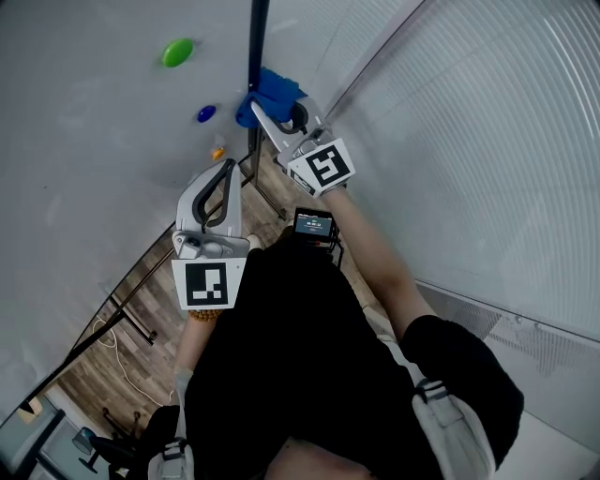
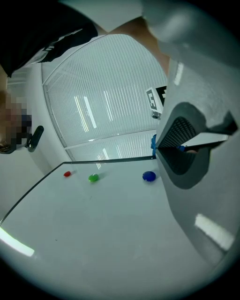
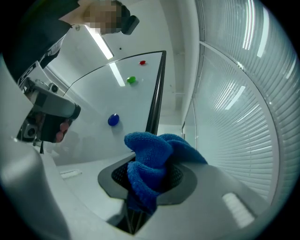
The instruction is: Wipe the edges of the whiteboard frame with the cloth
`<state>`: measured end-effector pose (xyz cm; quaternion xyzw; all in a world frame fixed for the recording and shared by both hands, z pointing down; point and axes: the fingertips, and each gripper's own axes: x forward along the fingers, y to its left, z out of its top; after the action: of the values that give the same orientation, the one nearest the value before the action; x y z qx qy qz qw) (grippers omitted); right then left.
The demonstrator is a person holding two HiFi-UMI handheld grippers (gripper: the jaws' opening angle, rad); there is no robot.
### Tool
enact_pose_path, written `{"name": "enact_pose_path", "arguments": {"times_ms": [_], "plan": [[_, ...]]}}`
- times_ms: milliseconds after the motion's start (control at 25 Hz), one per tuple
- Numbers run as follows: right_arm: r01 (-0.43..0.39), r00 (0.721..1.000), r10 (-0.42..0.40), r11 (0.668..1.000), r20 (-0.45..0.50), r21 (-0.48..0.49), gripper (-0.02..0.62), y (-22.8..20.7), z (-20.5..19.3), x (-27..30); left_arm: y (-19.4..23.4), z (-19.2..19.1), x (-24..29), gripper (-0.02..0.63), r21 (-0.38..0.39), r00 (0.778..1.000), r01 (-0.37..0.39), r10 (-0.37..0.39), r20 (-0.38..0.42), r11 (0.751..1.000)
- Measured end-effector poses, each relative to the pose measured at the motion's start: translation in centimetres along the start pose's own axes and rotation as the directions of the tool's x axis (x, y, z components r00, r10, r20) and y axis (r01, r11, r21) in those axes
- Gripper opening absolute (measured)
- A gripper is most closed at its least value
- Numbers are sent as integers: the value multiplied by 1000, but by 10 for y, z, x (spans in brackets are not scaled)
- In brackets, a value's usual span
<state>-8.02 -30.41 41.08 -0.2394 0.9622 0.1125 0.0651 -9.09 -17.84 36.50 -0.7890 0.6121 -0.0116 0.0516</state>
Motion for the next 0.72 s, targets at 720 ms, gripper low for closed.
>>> {"name": "enact_pose_path", "arguments": {"times_ms": [720], "plan": [[91,981,-115,984,-158,-155,101,6,-35,-4,12,-10,-12,0,6,999,-30,30,-13,1000]]}}
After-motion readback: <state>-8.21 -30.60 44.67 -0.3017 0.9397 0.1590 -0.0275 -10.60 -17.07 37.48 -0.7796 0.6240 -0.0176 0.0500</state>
